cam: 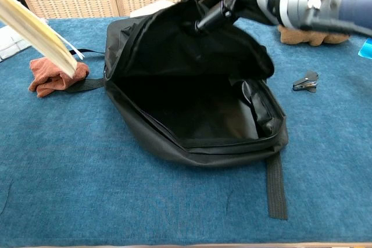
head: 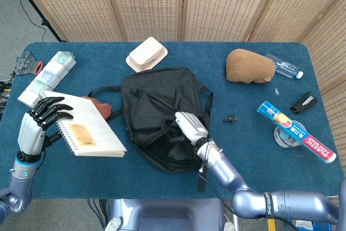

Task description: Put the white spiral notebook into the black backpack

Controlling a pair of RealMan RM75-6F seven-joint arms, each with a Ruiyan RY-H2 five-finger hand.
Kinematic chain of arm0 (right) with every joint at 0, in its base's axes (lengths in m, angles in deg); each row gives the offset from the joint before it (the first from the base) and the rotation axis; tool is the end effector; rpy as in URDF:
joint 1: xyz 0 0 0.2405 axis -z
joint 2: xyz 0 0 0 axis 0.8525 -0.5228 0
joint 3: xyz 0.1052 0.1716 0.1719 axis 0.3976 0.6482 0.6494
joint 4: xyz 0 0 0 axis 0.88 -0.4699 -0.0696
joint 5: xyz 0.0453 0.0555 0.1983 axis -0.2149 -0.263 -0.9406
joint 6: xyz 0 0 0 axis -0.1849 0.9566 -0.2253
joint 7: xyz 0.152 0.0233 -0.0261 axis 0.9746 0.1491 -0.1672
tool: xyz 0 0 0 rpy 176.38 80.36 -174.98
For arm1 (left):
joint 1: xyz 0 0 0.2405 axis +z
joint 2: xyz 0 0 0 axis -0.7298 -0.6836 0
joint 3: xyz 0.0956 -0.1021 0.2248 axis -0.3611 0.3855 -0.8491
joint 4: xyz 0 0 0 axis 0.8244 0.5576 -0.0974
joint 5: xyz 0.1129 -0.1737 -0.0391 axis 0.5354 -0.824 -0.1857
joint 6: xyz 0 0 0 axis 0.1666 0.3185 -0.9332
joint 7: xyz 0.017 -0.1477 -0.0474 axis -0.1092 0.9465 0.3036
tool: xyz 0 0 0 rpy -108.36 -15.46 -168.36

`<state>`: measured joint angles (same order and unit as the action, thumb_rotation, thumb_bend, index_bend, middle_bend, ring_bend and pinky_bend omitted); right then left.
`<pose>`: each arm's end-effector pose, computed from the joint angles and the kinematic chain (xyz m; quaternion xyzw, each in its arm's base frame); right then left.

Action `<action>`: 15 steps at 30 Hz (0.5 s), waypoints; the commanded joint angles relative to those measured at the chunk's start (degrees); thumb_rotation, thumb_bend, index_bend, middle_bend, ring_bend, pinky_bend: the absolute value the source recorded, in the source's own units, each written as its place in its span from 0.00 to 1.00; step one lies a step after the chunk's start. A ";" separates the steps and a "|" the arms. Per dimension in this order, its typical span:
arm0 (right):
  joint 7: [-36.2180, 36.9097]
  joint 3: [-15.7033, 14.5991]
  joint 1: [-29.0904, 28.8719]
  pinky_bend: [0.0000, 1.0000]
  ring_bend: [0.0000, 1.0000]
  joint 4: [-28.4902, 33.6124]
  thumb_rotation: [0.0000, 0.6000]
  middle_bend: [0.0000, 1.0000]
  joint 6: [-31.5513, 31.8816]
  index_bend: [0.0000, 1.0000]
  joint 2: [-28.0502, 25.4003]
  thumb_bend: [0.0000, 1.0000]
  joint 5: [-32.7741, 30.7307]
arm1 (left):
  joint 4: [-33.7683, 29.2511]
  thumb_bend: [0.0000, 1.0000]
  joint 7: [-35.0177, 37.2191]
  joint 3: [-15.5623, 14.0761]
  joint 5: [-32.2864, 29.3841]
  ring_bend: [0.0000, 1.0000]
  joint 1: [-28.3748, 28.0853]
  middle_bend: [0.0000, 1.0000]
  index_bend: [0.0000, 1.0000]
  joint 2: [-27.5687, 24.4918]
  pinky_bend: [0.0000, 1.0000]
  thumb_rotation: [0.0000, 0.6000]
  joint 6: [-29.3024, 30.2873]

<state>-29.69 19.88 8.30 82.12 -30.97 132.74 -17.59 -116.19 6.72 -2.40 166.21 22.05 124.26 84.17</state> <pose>-0.0205 -0.3401 0.0135 0.6234 -0.5880 0.4607 0.2308 -0.2478 0.2920 0.1167 -0.5687 -0.1774 -0.7195 0.3569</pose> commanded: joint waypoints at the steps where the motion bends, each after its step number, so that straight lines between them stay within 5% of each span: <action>1: -1.67 1.26 -2.98 0.60 0.39 -1.08 1.00 0.49 0.73 0.54 -1.88 0.61 -4.88 | 0.99 0.72 1.26 -1.13 1.73 0.27 -0.99 0.49 0.87 2.45 0.32 1.00 2.37; 15: -0.03 3.17 -9.74 0.60 0.39 -6.76 1.00 0.49 -0.11 0.54 -1.95 0.61 -15.84 | -4.25 0.72 -0.36 -4.23 6.85 0.28 -3.95 0.50 0.87 8.01 0.34 1.00 5.16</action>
<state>-29.24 22.57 0.37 77.14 -31.67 129.91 -31.68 -119.77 6.87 -6.17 172.50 18.39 131.60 89.09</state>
